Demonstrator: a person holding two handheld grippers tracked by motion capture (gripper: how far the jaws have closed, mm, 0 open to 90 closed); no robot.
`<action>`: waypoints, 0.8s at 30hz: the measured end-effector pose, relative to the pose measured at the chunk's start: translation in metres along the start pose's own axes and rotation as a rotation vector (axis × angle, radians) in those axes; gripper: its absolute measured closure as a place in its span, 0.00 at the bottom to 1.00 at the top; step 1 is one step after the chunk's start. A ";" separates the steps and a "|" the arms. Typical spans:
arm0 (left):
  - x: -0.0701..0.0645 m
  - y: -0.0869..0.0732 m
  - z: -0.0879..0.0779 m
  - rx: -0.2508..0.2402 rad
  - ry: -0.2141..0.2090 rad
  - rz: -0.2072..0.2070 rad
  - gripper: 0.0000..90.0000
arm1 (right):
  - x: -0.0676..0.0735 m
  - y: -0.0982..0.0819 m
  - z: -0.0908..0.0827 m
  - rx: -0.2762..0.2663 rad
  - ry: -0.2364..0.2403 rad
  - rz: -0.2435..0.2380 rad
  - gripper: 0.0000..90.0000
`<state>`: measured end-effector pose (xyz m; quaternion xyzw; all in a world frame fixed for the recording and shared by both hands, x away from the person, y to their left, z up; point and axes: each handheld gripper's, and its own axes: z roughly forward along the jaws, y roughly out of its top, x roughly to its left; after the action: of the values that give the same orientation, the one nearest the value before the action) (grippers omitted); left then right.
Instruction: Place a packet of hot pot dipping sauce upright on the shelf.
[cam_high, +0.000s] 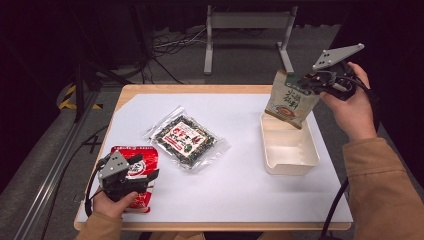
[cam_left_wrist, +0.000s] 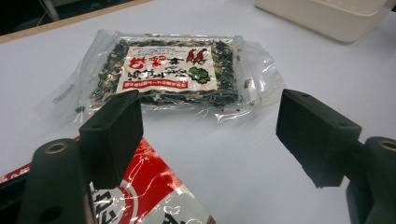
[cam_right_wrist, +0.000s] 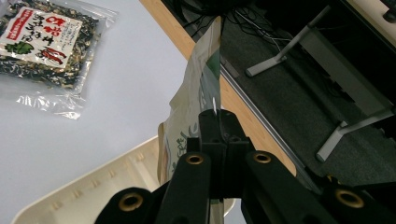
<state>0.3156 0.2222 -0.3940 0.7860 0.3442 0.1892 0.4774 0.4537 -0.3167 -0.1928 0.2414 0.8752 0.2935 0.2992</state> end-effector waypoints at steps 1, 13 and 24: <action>0.000 -0.001 -0.001 0.000 0.005 -0.005 0.26 | 0.000 0.000 0.000 0.000 0.000 0.000 1.00; 0.000 -0.010 -0.014 0.004 0.040 -0.034 0.26 | -0.016 0.001 0.018 -0.018 0.016 -0.101 1.00; 0.000 -0.016 -0.021 0.001 0.060 -0.055 0.26 | -0.027 -0.003 0.036 0.000 0.011 -0.189 1.00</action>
<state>0.2971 0.2397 -0.3980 0.7704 0.3799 0.1994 0.4716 0.4962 -0.3216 -0.2074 0.1563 0.8958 0.2652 0.3207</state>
